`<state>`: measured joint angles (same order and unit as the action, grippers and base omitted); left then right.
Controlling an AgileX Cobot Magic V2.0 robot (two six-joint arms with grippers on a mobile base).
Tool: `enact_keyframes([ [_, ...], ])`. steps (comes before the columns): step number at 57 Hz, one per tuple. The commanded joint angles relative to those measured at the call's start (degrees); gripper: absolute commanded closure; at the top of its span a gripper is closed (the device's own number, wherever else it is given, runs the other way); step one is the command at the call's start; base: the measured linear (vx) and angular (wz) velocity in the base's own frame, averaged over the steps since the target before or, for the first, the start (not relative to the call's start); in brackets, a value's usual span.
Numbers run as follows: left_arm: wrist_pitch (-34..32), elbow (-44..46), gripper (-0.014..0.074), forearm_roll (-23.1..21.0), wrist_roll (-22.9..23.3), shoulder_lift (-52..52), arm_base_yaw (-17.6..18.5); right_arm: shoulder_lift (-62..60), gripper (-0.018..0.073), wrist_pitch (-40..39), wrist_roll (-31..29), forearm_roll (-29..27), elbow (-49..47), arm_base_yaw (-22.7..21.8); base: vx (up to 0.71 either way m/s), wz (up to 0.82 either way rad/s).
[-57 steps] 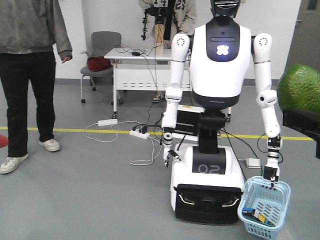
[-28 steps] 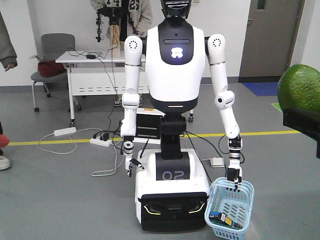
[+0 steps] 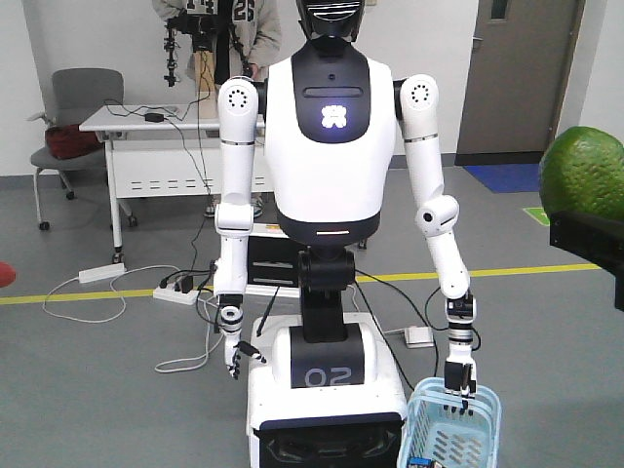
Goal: Pick snacks and fruit into basket
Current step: 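Approach the other robot holding the light-blue basket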
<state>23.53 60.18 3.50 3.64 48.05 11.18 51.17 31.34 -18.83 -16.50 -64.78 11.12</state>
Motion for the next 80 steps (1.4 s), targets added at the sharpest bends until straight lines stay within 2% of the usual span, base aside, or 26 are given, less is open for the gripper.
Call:
enact_keyframes([
  [1, -5.0, 1.5, 0.0603, -0.2, 0.5, -0.5, 0.3, -0.2, 0.0566, -5.0, -0.3, -0.5, -1.7, -0.1, 0.3, -0.07],
  [47, -5.0, 1.5, 0.0603, -0.2, 0.5, -0.4, 0.3, -0.2, 0.0566, -5.0, -0.3, -0.5, -1.7, -0.1, 0.24, -0.07],
  [80, -5.0, 1.5, 0.0603, -0.2, 0.5, -0.3, 0.3, -0.2, 0.0566, -5.0, -0.3, -0.5, -1.7, -0.1, 0.07, 0.02],
])
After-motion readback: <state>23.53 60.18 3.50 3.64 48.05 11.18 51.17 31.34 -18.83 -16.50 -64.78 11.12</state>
